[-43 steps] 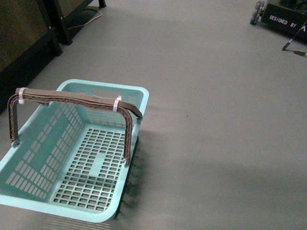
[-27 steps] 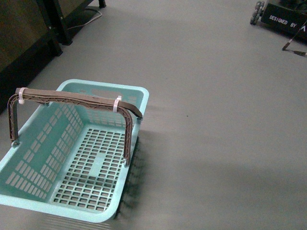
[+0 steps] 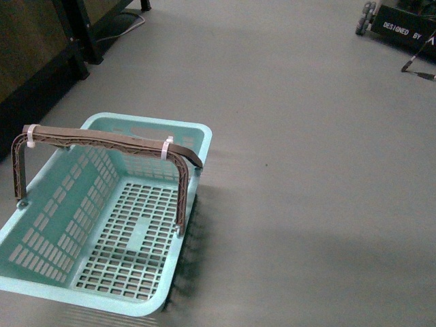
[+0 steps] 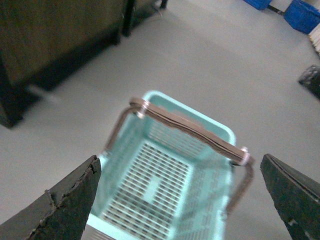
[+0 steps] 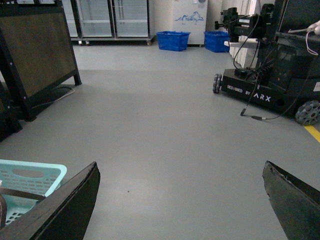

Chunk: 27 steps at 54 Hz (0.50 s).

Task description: Pick mango and avocado into basket

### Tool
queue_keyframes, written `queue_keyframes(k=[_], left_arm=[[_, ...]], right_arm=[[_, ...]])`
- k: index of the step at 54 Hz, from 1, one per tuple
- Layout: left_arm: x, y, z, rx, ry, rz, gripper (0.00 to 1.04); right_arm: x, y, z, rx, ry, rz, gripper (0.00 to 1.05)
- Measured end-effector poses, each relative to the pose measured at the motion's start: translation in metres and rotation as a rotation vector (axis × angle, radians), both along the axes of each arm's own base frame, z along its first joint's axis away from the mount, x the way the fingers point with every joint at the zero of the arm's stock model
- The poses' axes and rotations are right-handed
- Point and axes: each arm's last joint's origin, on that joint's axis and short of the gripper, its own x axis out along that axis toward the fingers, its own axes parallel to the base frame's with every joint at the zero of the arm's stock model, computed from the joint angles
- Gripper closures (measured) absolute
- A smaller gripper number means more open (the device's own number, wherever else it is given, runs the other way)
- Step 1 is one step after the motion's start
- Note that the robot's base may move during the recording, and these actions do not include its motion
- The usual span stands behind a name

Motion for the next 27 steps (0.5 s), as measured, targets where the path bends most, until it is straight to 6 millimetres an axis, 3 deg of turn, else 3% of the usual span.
queue_keyframes(k=[9,18,27], left_arm=[[0.048,-0.006,-0.008,-0.318,0.097,0.035,0.07],[0.102,-0.024,-0.047,-0.478,0.234,0.064,0.07],[0.140,-0.039,-0.089,-0.568,0.305,0.108,0.07]], right_arm=[[0.000,0.000,0.000,0.000,0.000,0.000,0.08],[0.000,0.000,0.000,0.000,0.000,0.000,0.08],[0.000,0.000,0.000,0.000,0.000,0.000,0.08]])
